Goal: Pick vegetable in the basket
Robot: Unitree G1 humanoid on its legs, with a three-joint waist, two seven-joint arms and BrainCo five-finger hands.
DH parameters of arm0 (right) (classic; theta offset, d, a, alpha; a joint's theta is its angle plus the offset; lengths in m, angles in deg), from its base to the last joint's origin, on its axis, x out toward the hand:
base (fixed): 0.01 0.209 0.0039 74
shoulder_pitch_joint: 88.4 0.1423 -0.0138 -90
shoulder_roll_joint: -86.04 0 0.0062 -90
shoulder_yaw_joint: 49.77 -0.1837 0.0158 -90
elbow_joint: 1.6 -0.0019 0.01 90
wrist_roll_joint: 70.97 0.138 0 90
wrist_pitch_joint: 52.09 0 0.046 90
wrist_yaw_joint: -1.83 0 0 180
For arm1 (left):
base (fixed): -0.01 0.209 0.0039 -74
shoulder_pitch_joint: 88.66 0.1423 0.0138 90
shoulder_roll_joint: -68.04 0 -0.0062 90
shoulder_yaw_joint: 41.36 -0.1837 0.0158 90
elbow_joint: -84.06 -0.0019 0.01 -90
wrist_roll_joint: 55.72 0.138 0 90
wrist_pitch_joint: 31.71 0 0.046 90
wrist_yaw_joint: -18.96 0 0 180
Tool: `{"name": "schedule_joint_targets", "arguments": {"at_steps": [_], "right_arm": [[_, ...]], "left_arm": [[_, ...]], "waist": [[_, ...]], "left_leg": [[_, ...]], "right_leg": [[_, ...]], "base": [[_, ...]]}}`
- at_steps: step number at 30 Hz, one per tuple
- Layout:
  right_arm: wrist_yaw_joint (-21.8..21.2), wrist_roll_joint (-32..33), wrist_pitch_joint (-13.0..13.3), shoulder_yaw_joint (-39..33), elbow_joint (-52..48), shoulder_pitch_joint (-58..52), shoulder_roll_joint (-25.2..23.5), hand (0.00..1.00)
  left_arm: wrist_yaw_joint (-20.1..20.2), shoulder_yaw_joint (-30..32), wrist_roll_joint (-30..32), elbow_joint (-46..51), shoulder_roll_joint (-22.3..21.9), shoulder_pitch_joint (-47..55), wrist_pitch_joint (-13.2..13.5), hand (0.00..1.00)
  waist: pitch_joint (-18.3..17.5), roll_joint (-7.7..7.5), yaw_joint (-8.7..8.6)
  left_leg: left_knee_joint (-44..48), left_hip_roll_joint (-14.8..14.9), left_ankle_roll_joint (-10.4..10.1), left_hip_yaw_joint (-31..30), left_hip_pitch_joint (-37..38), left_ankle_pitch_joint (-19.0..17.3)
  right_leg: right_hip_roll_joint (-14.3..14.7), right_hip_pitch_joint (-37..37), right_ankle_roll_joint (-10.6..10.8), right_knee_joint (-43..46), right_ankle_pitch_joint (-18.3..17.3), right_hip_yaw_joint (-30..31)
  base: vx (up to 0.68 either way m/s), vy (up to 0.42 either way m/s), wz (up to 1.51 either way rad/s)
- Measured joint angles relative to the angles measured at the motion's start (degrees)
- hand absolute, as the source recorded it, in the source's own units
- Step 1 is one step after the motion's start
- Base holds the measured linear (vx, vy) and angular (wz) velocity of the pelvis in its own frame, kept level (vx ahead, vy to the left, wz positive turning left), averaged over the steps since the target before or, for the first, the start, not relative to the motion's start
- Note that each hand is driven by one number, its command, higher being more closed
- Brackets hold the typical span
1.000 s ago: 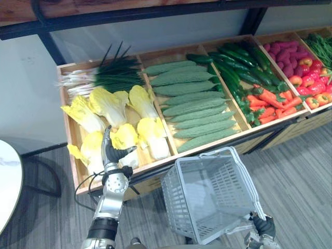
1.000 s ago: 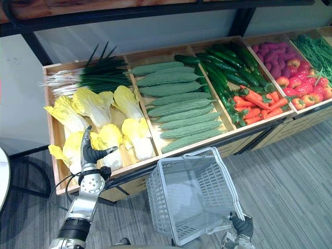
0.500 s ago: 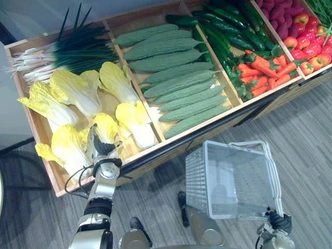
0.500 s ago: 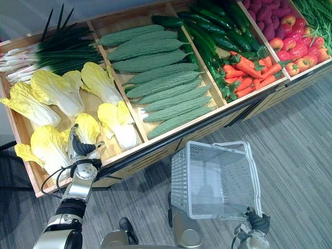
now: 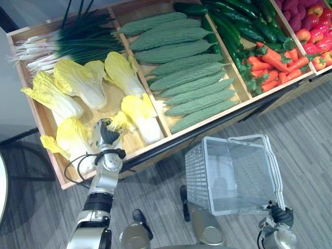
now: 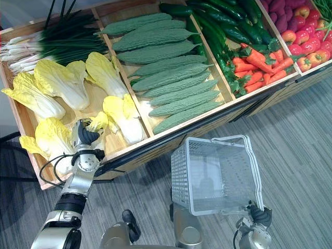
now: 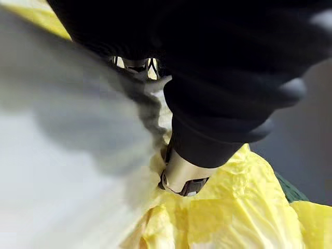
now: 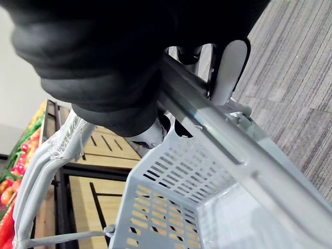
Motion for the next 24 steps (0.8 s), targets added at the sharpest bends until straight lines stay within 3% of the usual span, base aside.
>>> {"name": "schedule_joint_targets", "arguments": {"at_steps": [5,10,14,16,19,22,24], "right_arm": [[0.02,-0.71,0.02,-0.01,-2.66,-0.08,-1.21,1.0],[0.13,-2.66,0.02,0.02,-8.85,-1.08,-1.36,1.0],[0.16,-3.84,0.14,0.27,-15.13,-2.99,-2.0,1.0],[0.19,-4.69,0.21,0.95,-19.28,-4.58,-2.2,1.0],[0.77,-6.81,0.29,2.27,-24.84,-5.6,-3.73,1.0],[1.2,-8.69,0.43,4.62,-29.33,-5.51,-4.1,1.0],[1.1,-10.26,0.97,6.21,-30.6,-4.26,-4.18,1.0]], "left_arm": [[-1.79,-0.79,1.34,13.43,-1.14,1.59,0.49,1.0],[-2.98,-1.0,1.28,24.51,-3.55,5.9,3.65,1.0],[-3.8,-2.62,-0.71,28.66,-7.17,11.69,5.63,1.0],[-3.23,-6.53,-3.36,31.1,-8.79,14.21,7.69,1.0],[-0.1,-12.21,-6.61,31.97,-9.33,14.45,10.66,1.0],[2.07,-15.65,-8.11,31.96,-9.56,14.48,11.47,1.0],[3.01,-17.18,-8.99,31.85,-9.93,14.67,11.5,1.0]], "waist": [[-0.07,0.13,-0.04],[-0.24,0.37,0.08],[-2.02,2.13,0.21],[-3.44,3.55,0.06],[-3.85,3.82,-0.15],[-3.9,3.8,-0.33],[-3.88,3.74,-0.11]], "left_leg": [[-0.28,-0.11,-0.03,0.09,1.69,-0.11],[0.02,-0.01,-0.28,1.13,3.11,-0.79],[1.08,0.74,-0.69,4.95,4.64,-2.26],[2.62,1.66,-0.91,7.64,5.32,-3.81],[4.63,2.44,-1.06,11.82,6.86,-5.27],[6.56,3.28,-0.93,16.56,7.78,-6.61],[6.41,3.87,-0.89,21.55,9.24,-6.86]], "right_leg": [[0.11,1.42,0.05,-0.02,-0.06,0.31],[0.95,2.05,0.08,-0.03,-0.04,1.63],[2.67,2.1,0.54,-0.38,0.62,5.14],[4.05,2.08,0.73,-1.5,1.66,7.47],[5.92,1.74,1.22,-1.94,2.82,11.52],[7.47,0.41,1.56,-2.98,4.63,14.22],[4.6,-1.61,-1.03,-4.26,3.33,5.35]], "base": [[0.0,0.003,-0.02],[-0.05,-0.016,-0.14],[-0.03,0.013,-0.52],[0.0,0.037,-0.68],[-0.01,0.045,-0.77],[-0.04,0.036,-0.97],[-0.06,0.027,-1.23]]}}
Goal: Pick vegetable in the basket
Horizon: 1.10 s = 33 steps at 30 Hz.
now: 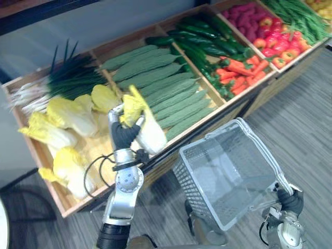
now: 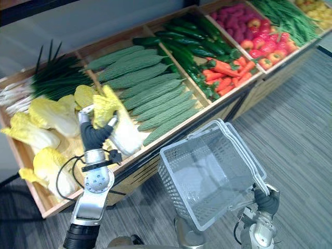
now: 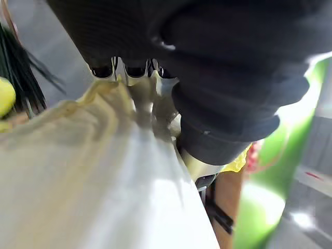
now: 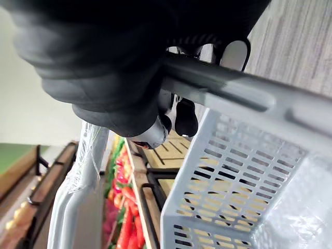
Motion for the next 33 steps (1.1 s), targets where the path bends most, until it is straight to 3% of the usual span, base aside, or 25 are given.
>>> {"name": "schedule_joint_targets", "arguments": {"at_steps": [1,3,4,5,6,8,9,10,11,12,14,17,19,20,21,22,26,33], "right_arm": [[0.01,-0.8,0.08,2.04,-0.02,1.3,-0.03,1.0],[-0.07,-1.98,0.09,3.63,0.0,2.16,0.04,1.0],[-0.26,-2.35,0.11,4.74,0.08,2.91,0.18,1.0],[-0.67,-2.94,0.12,5.85,0.16,4.02,0.2,1.0],[-1.22,-3.32,0.12,6.26,0.47,4.69,0.22,1.0],[-1.36,-3.34,0.05,6.42,2.46,6.77,1.32,1.0],[-1.31,-3.35,0.04,6.44,2.79,7.18,1.62,1.0],[-1.14,-3.42,-0.05,6.86,2.89,8.14,2.33,1.0],[-0.99,-3.67,-0.01,7.56,2.88,8.58,3.27,1.0],[-0.79,-3.97,0.06,7.57,2.87,8.73,3.57,1.0],[0.05,-4.69,0.26,8.0,2.87,9.26,5.89,1.0],[0.07,-5.88,0.42,8.45,2.98,9.82,6.86,1.0],[-0.04,-6.75,0.51,10.27,4.93,10.86,8.46,1.0],[-0.09,-6.92,0.51,10.96,5.53,11.11,8.8,1.0],[-0.11,-7.32,0.47,12.27,6.25,11.06,9.39,1.0],[-0.15,-7.85,0.23,13.28,6.87,10.93,9.93,1.0],[-0.96,-8.74,-0.12,14.73,7.01,10.09,6.87,1.0],[-0.68,-12.28,-1.44,16.89,6.68,10.1,5.35,1.0]], "left_arm": [[0.91,-0.85,-0.15,-0.12,0.08,0.63,0.06,1.0],[1.46,-1.92,-0.54,-0.68,0.05,0.83,0.09,1.0],[2.06,-2.57,-0.92,-1.35,0.05,0.7,0.32,1.0],[2.02,-3.28,-1.19,-2.15,0.04,0.49,0.76,1.0],[2.03,-3.75,-1.24,-3.13,0.05,0.14,1.01,1.0],[3.34,-5.94,-1.5,-8.83,-0.14,-2.74,1.05,1.0],[3.43,-6.21,-1.62,-9.64,-0.14,-3.18,1.05,1.0],[3.66,-6.3,-1.76,-10.17,-0.12,-3.23,1.06,1.0],[3.8,-6.8,-2.27,-10.57,-0.06,-3.08,1.13,1.0],[3.81,-7.17,-2.34,-11.03,0.07,-3.19,1.25,1.0],[3.92,-8.71,-2.6,-12.34,0.66,-2.31,1.39,1.0],[4.2,-8.61,-2.59,-12.48,1.18,0.39,1.34,1.0],[4.2,-7.67,-2.52,-12.53,1.29,2.45,1.32,1.0],[4.2,-7.13,-2.5,-12.54,1.21,2.88,1.31,1.0],[4.2,-6.15,-2.33,-12.57,0.69,3.58,1.28,1.0],[4.22,-5.26,-2.12,-12.82,0.38,4.12,1.28,1.0],[4.4,-4.4,-2.04,-14.36,2.0,4.18,1.16,1.0],[4.28,-3.48,0.64,-18.93,2.12,4.17,-0.23,1.0]], "waist": [[-0.06,-0.1,0.03],[-0.29,-0.12,0.03],[-1.08,0.29,-0.04],[-1.49,0.44,-0.08],[-1.58,0.69,-0.2],[-2.19,1.57,-2.34],[-2.2,1.55,-2.55],[-2.22,1.53,-2.99],[-2.26,1.58,-2.97],[-2.3,1.66,-2.93],[-2.47,1.62,-2.8],[-2.68,1.15,-1.56],[-2.83,1.2,0.35],[-3.21,1.92,0.45],[-3.73,3.14,0.38],[-4.56,4.9,0.4],[-5.5,1.28,0.06],[-6.14,1.89,-0.26]], "left_leg": [[-0.61,0.05,-0.01,4.03,2.29,0.02],[-1.34,-0.7,0.0,7.37,4.62,0.03],[-2.68,-1.21,-0.23,9.67,5.92,0.19],[-3.73,-1.77,-0.57,11.77,7.46,0.39],[-4.06,-1.73,-0.74,12.47,8.19,0.5],[-0.69,-0.26,-0.76,12.93,9.73,2.55],[2.42,0.78,0.28,12.82,9.85,3.22],[10.85,3.39,4.53,11.31,9.51,6.44],[19.03,5.82,6.81,5.98,7.75,9.37],[22.69,6.15,6.23,2.37,6.12,7.44],[28.37,4.48,5.79,-11.71,-2.28,0.94],[24.79,0.06,7.32,-20.37,-8.77,-1.75],[14.97,-3.76,6.88,-27.41,-13.46,-1.39],[11.69,-4.29,5.92,-29.0,-14.19,-0.65],[3.81,-4.69,5.05,-31.41,-14.66,5.05],[0.89,-4.4,4.49,-31.79,-13.95,8.9],[-5.81,-8.87,5.69,-27.02,-9.83,9.02],[-10.17,-9.97,5.84,-24.1,-6.98,9.34]], "right_leg": [[-5.53,-0.87,-1.65,0.75,-0.42,-14.67],[-11.39,-0.59,-3.58,2.75,-0.6,-29.4],[-15.24,-0.47,-5.24,5.26,-0.33,-39.84],[-16.99,-0.4,-5.91,7.41,0.46,-45.39],[-16.42,-1.09,-5.96,8.13,0.37,-44.96],[-12.8,-2.2,-6.26,9.64,-1.77,-39.76],[-11.94,-2.1,-6.43,9.53,-1.97,-38.37],[-9.79,-1.19,-6.53,8.15,-2.03,-34.57],[-8.63,0.97,-6.58,5.76,-1.91,-31.45],[-7.66,2.19,-6.88,4.09,-2.09,-29.55],[-5.51,7.05,-7.44,-1.07,-1.61,-23.8],[-5.64,10.22,-6.84,-3.2,-1.35,-16.53],[-6.06,11.88,-3.2,-4.98,0.25,-8.97],[-6.01,11.95,-2.31,-5.06,0.45,-7.51],[-5.28,11.89,-0.49,-4.65,0.1,-4.82],[-4.0,11.95,1.16,-4.14,-0.62,-1.74],[-7.95,12.14,4.05,-7.83,0.63,1.05],[-8.45,13.32,4.44,-11.69,2.04,2.91]], "base": [[-0.01,0.076,-1.37],[0.04,0.044,-1.32],[0.12,-0.053,-1.58],[0.14,-0.087,-1.66],[0.17,-0.131,-1.54],[0.22,-0.171,-1.28],[0.34,-0.209,-1.45],[0.36,-0.142,-1.58],[0.35,-0.095,-1.61],[0.26,0.023,-1.46],[0.23,0.09,-1.32],[0.21,0.149,-1.44],[0.18,0.227,-1.79],[0.15,0.29,-1.55],[0.17,0.406,-1.39],[0.17,0.406,-1.18],[0.11,0.258,-0.56],[0.05,0.058,-0.21]]}}
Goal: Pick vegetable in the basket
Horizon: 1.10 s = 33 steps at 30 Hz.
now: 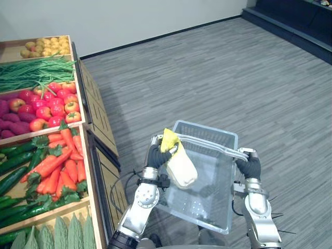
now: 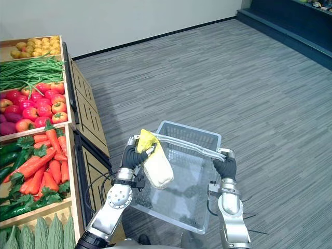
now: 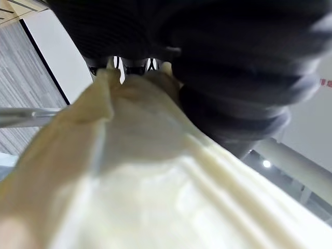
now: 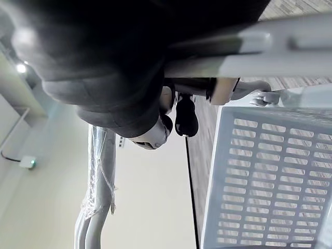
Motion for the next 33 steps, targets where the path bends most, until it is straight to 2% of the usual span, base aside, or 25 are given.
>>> {"name": "schedule_joint_targets", "arguments": {"at_steps": [2,5,10,15,20,28,29,33], "right_arm": [[1.38,-2.65,-0.17,0.06,-0.51,-0.02,-1.03,1.0],[4.11,-5.69,-0.42,-0.1,-0.95,-0.02,-1.45,1.0],[5.83,-6.09,-1.55,0.16,-3.31,-0.75,-2.04,1.0],[5.61,-6.09,-1.55,3.42,-4.07,-1.47,-1.89,1.0],[4.03,-6.23,-1.54,8.11,-4.06,-1.48,-1.92,1.0],[1.21,-6.75,-1.54,13.49,-3.88,-1.38,-1.82,1.0],[0.57,-6.77,-1.54,14.2,-3.75,-1.34,-1.8,1.0],[-0.6,-7.63,-1.24,16.14,-2.04,-1.09,-1.78,1.0]], "left_arm": [[0.0,0.1,1.49,-2.59,-0.48,0.01,-1.14,1.0],[0.01,-0.04,1.99,-4.49,-1.4,0.1,-1.42,1.0],[0.17,-0.9,2.06,-8.46,-2.03,0.42,-1.77,1.0],[0.66,-3.55,3.09,-14.0,-2.11,1.25,-2.93,1.0],[1.72,-6.57,3.54,-16.35,-2.12,2.23,-3.76,1.0],[2.65,-8.98,4.07,-19.9,-2.1,1.95,-4.04,1.0],[2.67,-9.51,4.08,-20.87,-2.11,1.41,-4.49,0.0],[2.63,-10.15,4.17,-21.8,-2.12,0.81,-5.0,0.0]], "waist": [[-0.23,0.3,-0.44],[-0.32,0.27,-0.69],[-0.57,0.27,-1.23],[-2.1,0.25,-1.19],[-2.16,0.11,-1.1],[-3.26,-1.79,-1.16],[-3.36,-1.99,-1.15],[-3.65,-2.48,-1.16]], "left_leg": [[-0.81,0.2,-0.09,0.66,0.44,0.05],[-2.13,0.24,-0.33,0.95,1.27,0.22],[-2.46,0.09,-0.31,0.25,1.37,0.24],[-4.28,-0.51,-0.07,-1.12,1.27,1.6],[-4.92,-0.76,-0.13,-1.69,1.25,1.75],[-7.58,-1.14,-0.17,-2.35,1.61,3.45],[-7.85,-1.16,-0.18,-2.56,1.72,3.57],[-8.4,-1.18,-0.19,-3.17,2.13,3.77]], "right_leg": [[0.39,0.02,-0.05,-0.55,0.16,0.34],[0.6,0.55,0.12,-1.54,0.68,0.13],[0.27,1.22,0.34,-2.26,0.82,-0.64],[-0.43,1.85,0.43,-3.75,1.07,-2.15],[-0.54,1.77,0.36,-3.94,1.32,-2.3],[-0.54,1.39,0.29,-3.92,1.38,-3.09],[-0.64,1.48,0.29,-3.91,1.38,-3.23],[-0.78,1.94,0.29,-3.91,1.38,-3.5]], "base": [[0.05,-0.015,-0.14],[0.02,-0.012,-0.07],[-0.01,0.002,0.08],[-0.03,-0.009,0.15],[-0.05,-0.026,0.03],[-0.02,-0.031,0.05],[-0.01,-0.019,0.06],[-0.02,-0.022,0.06]]}}
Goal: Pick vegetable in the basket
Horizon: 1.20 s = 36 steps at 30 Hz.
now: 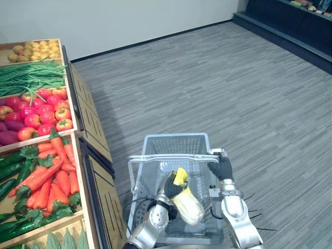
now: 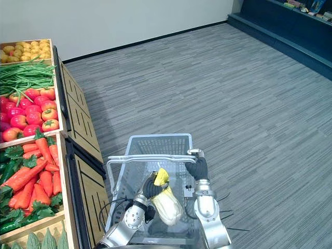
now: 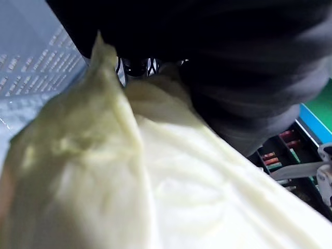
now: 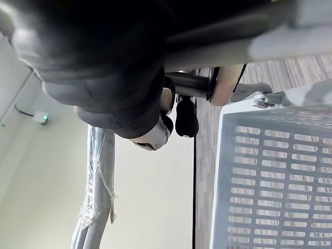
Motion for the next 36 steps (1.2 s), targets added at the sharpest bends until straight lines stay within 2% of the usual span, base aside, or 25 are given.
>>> {"name": "schedule_joint_targets", "arguments": {"at_steps": [5,11,16,19,24,29,35,36], "right_arm": [[0.32,-1.64,0.02,-0.05,1.7,0.04,-0.08,1.0],[1.42,-2.34,-0.05,-2.85,2.59,-0.63,-0.24,1.0],[2.95,-2.43,-0.39,-9.68,2.7,-1.2,-0.3,1.0],[4.54,-2.46,-0.88,-14.12,2.69,-1.01,-0.13,1.0],[5.9,-2.46,-1.23,-19.63,2.68,-0.07,0.21,1.0],[6.67,-2.32,-1.41,-26.29,2.7,-0.14,0.3,1.0],[7.79,-0.88,-1.4,-30.71,4.4,-1.25,-0.04,1.0],[7.75,-0.13,-1.4,-31.28,4.4,-2.45,-0.36,1.0]], "left_arm": [[-0.21,-0.12,0.41,-0.77,0.03,-0.84,-0.14,0.0],[-0.15,0.96,0.29,0.72,0.04,-0.7,-0.14,0.0],[0.31,3.93,-3.68,9.94,0.17,1.94,1.56,0.0],[2.61,5.78,-7.51,14.02,0.42,3.5,1.98,0.0],[6.3,8.16,-11.59,20.22,2.28,8.42,3.87,0.0],[7.53,13.23,-15.78,24.25,2.51,12.31,4.63,0.0],[7.1,20.34,-16.46,23.3,2.95,14.21,4.62,0.0],[6.08,21.99,-16.47,22.37,2.85,14.58,4.51,0.0]], "waist": [[-0.04,-0.07,0.06],[-0.03,-0.19,0.06],[-0.03,-0.19,0.33],[-0.03,-0.19,1.31],[-0.07,-0.14,1.43],[-0.14,-0.01,1.57],[-0.18,0.02,1.63],[-0.23,0.01,1.69]], "left_leg": [[-3.27,-0.68,0.3,-1.36,0.74,2.15],[-3.56,-0.75,0.29,-2.12,0.73,2.29],[-3.72,-0.78,0.24,-3.25,0.8,2.51],[-3.73,-0.81,0.23,-3.67,0.76,2.7],[-3.73,-1.03,0.17,-4.73,0.61,3.08],[-3.77,-1.32,0.16,-6.57,-0.03,3.42],[-3.82,-1.44,0.4,-7.41,-0.33,3.93],[-3.82,-1.43,0.36,-7.69,-0.39,3.97]], "right_leg": [[-0.27,-0.01,0.0,0.02,-0.01,-1.46],[-0.39,0.32,-0.01,0.01,-0.04,-2.18],[-0.15,1.04,-0.1,-0.11,-0.18,-3.54],[-0.17,1.17,-0.08,-0.08,-0.19,-4.18],[-0.18,1.63,-0.08,-0.1,-0.19,-5.25],[-0.56,2.0,-0.09,-0.1,-0.24,-7.19],[-0.77,2.11,-0.14,-0.01,-0.28,-8.01],[-0.8,2.19,-0.23,0.01,-0.36,-8.4]], "base": [[-0.04,-0.032,0.15],[-0.04,-0.03,0.06],[-0.03,-0.044,0.12],[-0.02,-0.036,0.07],[-0.02,-0.025,0.12],[-0.04,-0.022,0.17],[-0.04,-0.016,0.09],[-0.03,-0.023,0.12]]}}
